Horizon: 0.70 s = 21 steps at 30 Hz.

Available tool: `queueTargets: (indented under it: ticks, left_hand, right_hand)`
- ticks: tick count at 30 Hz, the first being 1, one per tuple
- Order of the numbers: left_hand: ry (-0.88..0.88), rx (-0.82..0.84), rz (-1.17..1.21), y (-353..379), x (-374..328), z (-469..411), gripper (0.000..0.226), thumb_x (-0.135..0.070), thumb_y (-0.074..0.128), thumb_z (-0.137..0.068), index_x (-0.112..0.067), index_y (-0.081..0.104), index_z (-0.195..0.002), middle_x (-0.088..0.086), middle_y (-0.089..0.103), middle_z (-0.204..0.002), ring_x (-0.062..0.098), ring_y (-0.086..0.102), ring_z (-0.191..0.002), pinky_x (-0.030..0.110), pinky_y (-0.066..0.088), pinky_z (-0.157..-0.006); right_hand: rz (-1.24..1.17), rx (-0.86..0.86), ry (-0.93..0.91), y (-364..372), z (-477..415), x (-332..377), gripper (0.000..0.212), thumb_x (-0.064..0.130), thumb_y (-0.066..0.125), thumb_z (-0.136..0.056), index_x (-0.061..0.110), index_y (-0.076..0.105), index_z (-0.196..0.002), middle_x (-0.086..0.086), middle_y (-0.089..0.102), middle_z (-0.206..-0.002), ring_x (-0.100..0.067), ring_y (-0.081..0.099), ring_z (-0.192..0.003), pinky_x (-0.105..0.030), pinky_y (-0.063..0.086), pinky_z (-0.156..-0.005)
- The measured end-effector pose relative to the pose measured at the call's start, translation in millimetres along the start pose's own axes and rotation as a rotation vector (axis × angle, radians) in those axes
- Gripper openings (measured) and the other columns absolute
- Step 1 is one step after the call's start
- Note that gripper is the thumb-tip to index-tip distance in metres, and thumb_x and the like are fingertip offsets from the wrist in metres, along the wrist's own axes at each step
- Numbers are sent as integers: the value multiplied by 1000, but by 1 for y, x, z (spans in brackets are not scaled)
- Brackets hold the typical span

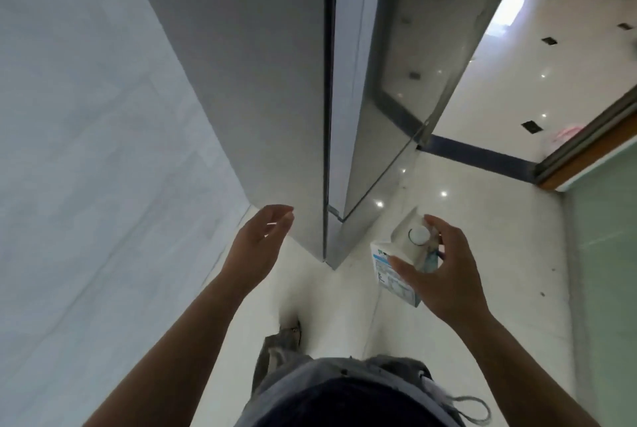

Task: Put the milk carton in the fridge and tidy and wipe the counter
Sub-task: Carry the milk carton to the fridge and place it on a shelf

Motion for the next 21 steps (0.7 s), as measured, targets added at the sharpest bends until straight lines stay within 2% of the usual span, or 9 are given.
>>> queueTargets:
  ticks: [3,5,7,10,12,16,18,21]
  left_hand:
    - [132,63,-75,-7,-45,-54,18,-35,46,-94,-33,56,-109,-12,64,-110,-3,57,-97,8,38,-73]
    - [216,84,-72,-7,-72,-81,22,-35,46,-94,-28,56,-113,-13,61,-109,-7,55,-95,3,37,-71]
    - [271,95,-49,-4,-94,-98,21,-34,47,-93,-29,54,-112,-16,58,-105,-11,53,-93,0,39,-69]
    - [308,88,-23,4,-116,-113,20,-34,48,-93,-31,52,-112,-19,56,-105,-13,51,-93,5,38,-73]
    - [299,82,-8,10,-122,-121,23,-34,47,-93,-29,51,-115,-17,55,-108,-11,51,-93,8,38,-75]
    - [225,-15,26,18,-122,-130,33,-35,47,-93,-27,47,-124,-14,53,-117,2,52,-102,7,36,-75]
    - [202,-98,33,20,-123,-129,38,-36,48,-92,-28,44,-129,-10,50,-129,6,49,-111,9,35,-77]
    - [143,-225,44,26,-128,-123,42,-35,47,-93,-26,41,-133,-4,44,-139,5,44,-113,18,35,-83]
  right_hand:
    - [-31,-151,9,-11,-26,28,76,38,77,-61,17,43,-126,3,48,-121,-16,50,-110,-33,52,-89]
    - [-50,-203,3,-15,-41,42,78,46,72,-59,15,44,-125,-2,51,-124,-18,51,-111,-37,51,-92]
    - [-50,-231,4,-17,-55,52,80,50,70,-56,17,44,-125,-2,51,-124,-17,51,-110,-28,49,-90]
    - [-46,-248,3,-22,-79,63,82,52,68,-55,19,43,-125,-1,50,-124,-13,50,-108,-9,40,-82]
    - [-48,-242,-20,-26,-95,68,82,52,68,-55,18,43,-126,-1,50,-124,-12,49,-107,-7,39,-80]
    - [-78,-194,-75,-34,-129,68,81,50,69,-57,20,43,-127,-1,51,-125,-13,50,-107,-15,47,-81]
    - [-80,-144,-107,-36,-145,65,81,50,70,-57,21,43,-128,0,50,-127,-11,50,-107,-7,44,-78]
    - [-79,-52,-155,-37,-167,59,83,52,69,-57,22,41,-129,0,50,-130,-10,50,-108,1,36,-73]
Point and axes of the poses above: each hand's wrist, its own z-axis away from the middle knuckle, its own y-axis out of the palm, x = y × z, the point moved 9 cm from there along -z, towards the middle knuckle
